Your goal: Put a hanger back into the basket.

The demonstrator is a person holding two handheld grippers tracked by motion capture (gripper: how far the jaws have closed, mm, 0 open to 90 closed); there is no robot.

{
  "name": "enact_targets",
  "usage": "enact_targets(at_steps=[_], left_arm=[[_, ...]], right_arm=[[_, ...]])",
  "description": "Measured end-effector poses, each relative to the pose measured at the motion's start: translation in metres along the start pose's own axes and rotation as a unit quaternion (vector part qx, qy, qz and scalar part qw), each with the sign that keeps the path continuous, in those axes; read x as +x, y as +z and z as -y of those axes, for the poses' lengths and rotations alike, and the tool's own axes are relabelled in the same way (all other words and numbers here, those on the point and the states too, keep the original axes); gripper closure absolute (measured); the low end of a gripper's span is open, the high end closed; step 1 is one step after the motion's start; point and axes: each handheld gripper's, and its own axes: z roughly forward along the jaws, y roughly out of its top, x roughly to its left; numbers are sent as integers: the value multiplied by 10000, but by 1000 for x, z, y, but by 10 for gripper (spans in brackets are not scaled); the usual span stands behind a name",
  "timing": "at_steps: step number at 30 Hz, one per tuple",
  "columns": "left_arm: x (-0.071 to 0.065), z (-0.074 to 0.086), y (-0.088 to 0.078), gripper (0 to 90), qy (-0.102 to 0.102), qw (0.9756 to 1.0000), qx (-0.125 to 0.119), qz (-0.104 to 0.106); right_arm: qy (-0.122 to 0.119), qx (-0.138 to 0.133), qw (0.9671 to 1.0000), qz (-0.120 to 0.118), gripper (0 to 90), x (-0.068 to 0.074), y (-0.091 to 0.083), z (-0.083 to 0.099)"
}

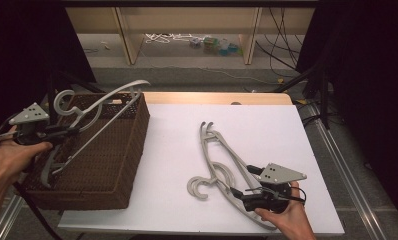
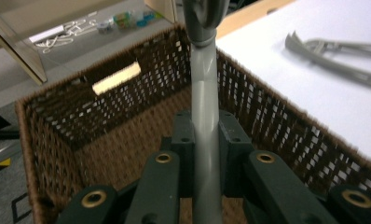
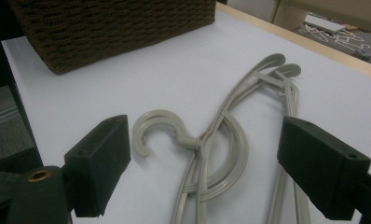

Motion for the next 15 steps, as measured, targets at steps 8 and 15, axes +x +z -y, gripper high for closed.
enact_targets(at_steps=[8, 15], left_arm=[[14, 19, 2, 793, -75, 9990, 442, -94], [20, 28, 11, 793, -313, 9976, 587, -164]], right_arm=[[-21, 22, 10000, -44, 181, -1, 2, 1], [4, 56, 10000, -52, 181, -1, 1, 1]])
